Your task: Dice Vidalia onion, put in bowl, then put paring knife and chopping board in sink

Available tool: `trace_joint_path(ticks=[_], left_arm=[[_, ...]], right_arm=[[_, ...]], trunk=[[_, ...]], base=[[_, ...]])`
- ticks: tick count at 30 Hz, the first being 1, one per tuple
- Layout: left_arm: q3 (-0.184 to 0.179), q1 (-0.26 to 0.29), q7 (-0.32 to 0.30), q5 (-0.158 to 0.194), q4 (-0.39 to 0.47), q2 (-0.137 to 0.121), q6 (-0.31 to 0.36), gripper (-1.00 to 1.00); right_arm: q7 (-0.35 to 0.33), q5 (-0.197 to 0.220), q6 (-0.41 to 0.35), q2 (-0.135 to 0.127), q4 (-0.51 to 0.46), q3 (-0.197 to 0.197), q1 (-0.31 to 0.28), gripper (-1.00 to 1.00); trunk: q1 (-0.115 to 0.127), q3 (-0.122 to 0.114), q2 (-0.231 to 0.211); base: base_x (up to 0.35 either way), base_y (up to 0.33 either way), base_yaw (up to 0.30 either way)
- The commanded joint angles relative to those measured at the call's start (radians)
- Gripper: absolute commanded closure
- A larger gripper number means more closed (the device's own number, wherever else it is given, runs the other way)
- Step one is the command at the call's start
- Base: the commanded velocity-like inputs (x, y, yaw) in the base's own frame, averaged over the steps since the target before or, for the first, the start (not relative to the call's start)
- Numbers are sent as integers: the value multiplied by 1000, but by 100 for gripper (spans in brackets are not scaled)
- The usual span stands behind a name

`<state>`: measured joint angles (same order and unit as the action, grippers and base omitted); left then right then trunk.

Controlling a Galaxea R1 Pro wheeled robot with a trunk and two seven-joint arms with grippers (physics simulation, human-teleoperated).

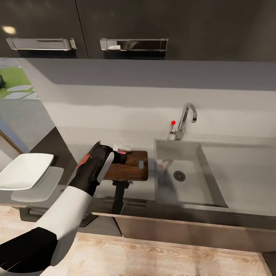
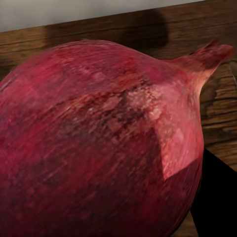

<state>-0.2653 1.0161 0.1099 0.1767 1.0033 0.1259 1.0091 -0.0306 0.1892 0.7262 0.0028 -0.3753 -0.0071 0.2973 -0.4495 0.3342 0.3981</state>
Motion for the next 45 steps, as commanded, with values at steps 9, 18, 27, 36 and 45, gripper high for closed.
trace_joint_path(ticks=[9, 18, 27, 36, 45], left_arm=[[-2, 1, 10, 10, -9, 0, 2, 100], [-2, 1, 10, 10, -11, 0, 2, 100], [-2, 1, 10, 10, -13, 0, 2, 100], [-2, 1, 10, 10, -27, 0, 2, 100], [-2, 1, 10, 10, -31, 0, 2, 100]], right_arm=[[-4, 3, 2, -3, -3, 0, 1, -100], [-4, 3, 1, -3, -8, -1, 1, -100], [-4, 8, 1, 0, -4, -1, 1, -100], [-3, 9, 1, 1, -4, -1, 1, -100], [-4, 9, 1, 0, -4, -1, 1, -100]], trunk=[[-1, 13, 2], [-1, 13, 2], [-1, 13, 2], [-1, 21, 2], [-1, 34, 2]], base=[[0, 0, 0], [0, 0, 0], [0, 0, 0], [0, 0, 0], [0, 0, 0]])
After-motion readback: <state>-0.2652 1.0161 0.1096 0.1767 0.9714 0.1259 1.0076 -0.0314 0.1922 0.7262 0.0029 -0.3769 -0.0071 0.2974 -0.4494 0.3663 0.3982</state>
